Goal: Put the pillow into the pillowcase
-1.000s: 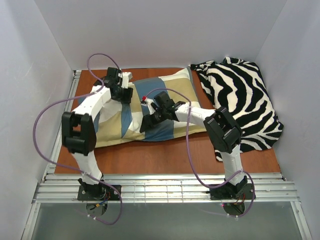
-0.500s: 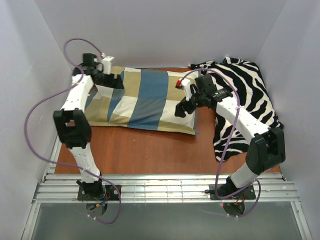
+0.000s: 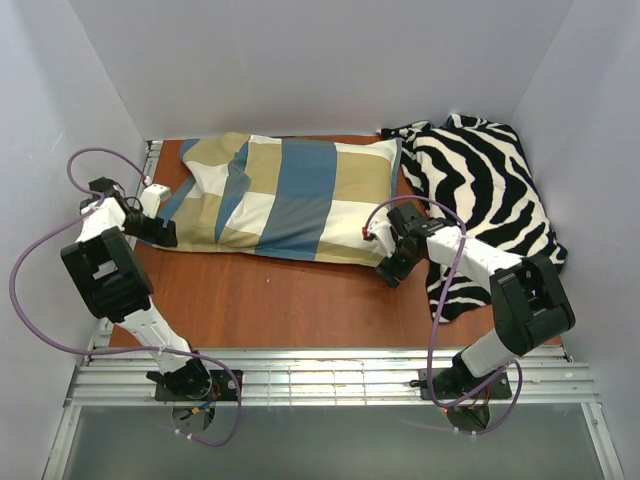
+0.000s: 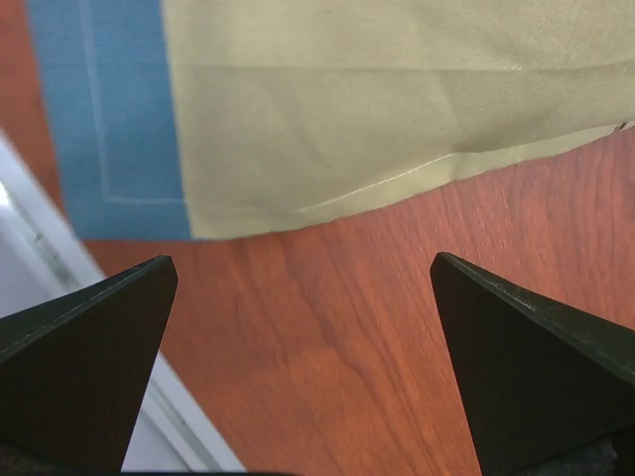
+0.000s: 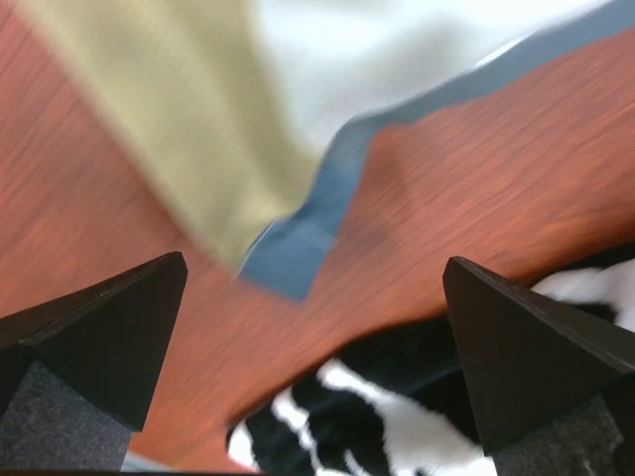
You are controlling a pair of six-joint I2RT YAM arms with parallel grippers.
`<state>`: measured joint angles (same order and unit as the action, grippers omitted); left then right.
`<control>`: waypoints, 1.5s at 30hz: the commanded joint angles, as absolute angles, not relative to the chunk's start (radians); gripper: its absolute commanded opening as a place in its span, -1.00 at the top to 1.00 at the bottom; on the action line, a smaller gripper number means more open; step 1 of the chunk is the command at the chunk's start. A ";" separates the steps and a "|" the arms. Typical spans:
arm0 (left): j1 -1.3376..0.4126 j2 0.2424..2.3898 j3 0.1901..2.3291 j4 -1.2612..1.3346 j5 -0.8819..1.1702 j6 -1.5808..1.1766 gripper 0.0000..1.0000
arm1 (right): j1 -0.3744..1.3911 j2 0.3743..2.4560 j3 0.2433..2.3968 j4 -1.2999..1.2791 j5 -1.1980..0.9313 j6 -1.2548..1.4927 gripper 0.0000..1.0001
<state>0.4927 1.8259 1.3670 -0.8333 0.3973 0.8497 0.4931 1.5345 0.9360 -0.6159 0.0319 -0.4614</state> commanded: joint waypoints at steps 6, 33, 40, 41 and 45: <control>0.471 1.937 1.355 -0.589 0.492 0.911 -0.96 | 0.492 1.670 1.006 -0.335 0.048 -0.319 -0.97; 0.687 1.427 1.640 -0.554 0.880 0.234 1.00 | 0.224 1.227 1.411 -0.413 -0.172 -0.358 0.97; 0.706 1.013 1.502 -0.479 0.800 0.236 1.00 | 0.224 0.964 1.394 -0.379 -0.108 -0.265 0.97; 0.704 0.965 1.468 -0.483 0.789 0.248 1.00 | 0.224 0.945 1.366 -0.379 -0.091 -0.265 0.97; 0.704 0.942 1.375 -0.473 0.759 0.262 1.00 | 0.224 0.936 1.269 -0.385 -0.075 -0.276 0.97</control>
